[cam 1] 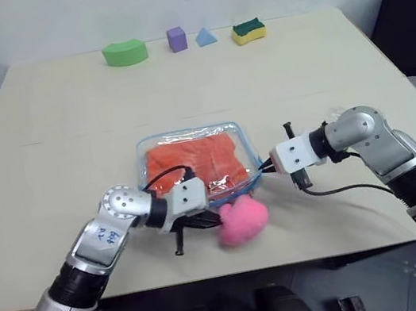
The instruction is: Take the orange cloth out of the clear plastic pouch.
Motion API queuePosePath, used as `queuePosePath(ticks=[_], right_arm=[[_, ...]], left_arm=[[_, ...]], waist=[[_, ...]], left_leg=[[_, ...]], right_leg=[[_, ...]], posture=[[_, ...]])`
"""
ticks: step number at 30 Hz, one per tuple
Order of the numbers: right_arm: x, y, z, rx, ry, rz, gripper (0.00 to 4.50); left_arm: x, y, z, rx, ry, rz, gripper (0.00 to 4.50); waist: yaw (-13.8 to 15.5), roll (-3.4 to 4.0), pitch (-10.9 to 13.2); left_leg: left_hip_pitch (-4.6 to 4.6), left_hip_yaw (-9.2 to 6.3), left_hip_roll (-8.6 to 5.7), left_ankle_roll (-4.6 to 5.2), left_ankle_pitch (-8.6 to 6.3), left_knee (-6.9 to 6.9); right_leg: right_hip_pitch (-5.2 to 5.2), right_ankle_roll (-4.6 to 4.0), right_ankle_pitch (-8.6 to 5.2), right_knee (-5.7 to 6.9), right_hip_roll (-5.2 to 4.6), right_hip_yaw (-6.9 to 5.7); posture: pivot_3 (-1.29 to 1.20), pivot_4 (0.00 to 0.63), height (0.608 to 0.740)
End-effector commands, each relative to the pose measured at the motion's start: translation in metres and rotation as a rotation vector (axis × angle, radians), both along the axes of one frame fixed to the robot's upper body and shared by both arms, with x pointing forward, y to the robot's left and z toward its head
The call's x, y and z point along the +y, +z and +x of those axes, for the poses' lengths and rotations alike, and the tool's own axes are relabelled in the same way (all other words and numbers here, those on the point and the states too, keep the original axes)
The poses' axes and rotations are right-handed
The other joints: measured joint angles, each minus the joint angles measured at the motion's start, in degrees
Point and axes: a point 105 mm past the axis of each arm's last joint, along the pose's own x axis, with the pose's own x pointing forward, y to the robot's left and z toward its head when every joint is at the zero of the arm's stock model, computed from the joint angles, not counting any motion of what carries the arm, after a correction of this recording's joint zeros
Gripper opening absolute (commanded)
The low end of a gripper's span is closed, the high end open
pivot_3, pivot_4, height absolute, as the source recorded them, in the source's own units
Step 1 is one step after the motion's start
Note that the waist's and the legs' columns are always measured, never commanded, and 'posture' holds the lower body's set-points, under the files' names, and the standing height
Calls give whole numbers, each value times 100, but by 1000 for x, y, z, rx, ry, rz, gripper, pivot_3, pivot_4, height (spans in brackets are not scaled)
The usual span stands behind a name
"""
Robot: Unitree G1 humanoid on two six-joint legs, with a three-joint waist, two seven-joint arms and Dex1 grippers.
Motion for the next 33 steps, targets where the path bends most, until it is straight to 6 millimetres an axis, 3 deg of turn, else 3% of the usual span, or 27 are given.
queuePosePath(ticks=[1, 6, 12, 16, 23, 24, 27, 29, 30, 33], right_arm=[[-16, 22, 10, -82, -53, 10, 44], [-28, 24, 10, -99, -67, 3, 44], [-41, 23, 4, -101, -73, -8, 44], [-46, 24, 4, -101, -83, 2, 44], [-37, 23, 4, -65, -94, 51, 44], [-37, 23, 4, -64, -96, 53, 488], [-39, 21, 3, -68, -101, 50, 1222], [-41, 18, 1, -62, -105, 38, 1937], [-43, 17, 0, -56, -104, 32, 2170], [-43, 15, -1, -50, -112, 41, 2190]], left_arm=[[34, 6, -5, -32, 73, 33, 0], [83, 7, -9, -41, 259, 62, 0], [168, 25, -5, -83, 586, 89, 0], [194, 38, -3, -123, 684, 67, 0], [175, 29, -3, -80, 682, -28, 0], [174, 26, -4, -76, 682, -28, 0], [170, 24, -6, -71, 666, -20, 520], [164, 27, -8, -67, 634, -29, 1117], [158, 34, -8, -70, 608, -58, 1127], [141, 56, -11, -33, 546, -167, 1318]], waist=[[-50, 0, 0], [-72, 2, 2], [-73, 2, 2], [-75, 5, 3], [-74, 5, 3], [-75, 5, 3], [-85, 5, 3], [-84, 5, 3], [-81, 5, 3], [-79, 5, 4]], left_leg=[[1, -1, 1, 0, 0, -4], [2, -1, 2, 0, 0, -19], [5, -1, 2, 6, -4, -34], [7, 1, 2, 8, -4, -47], [4, 1, 2, 6, -3, -53], [4, 0, 2, 6, -3, -54], [4, 1, 2, 3, -1, -57], [5, 1, 2, 2, -1, -58], [4, 1, 2, 2, -1, -58], [3, 2, 2, 3, -1, -55]], right_leg=[[0, -1, -1, -1, 0, -1], [0, -3, -2, -11, -5, -2], [-1, -4, -2, -15, -6, -3], [-2, -6, -3, -22, -9, -4], [-1, -5, -3, -21, -11, -7], [-2, -5, -3, -19, -11, -7], [-3, -5, -3, -19, -10, -6], [-4, -5, -3, -21, -10, -6], [-4, -5, -3, -21, -10, -6], [-3, -5, -3, -21, -10, -6]], posture=[[0, 150, 740], [0, 150, 740], [0, 150, 740], [0, 150, 740], [0, 150, 740], [0, 150, 740], [0, 150, 740], [0, 150, 740], [0, 150, 740], [0, 150, 740]])
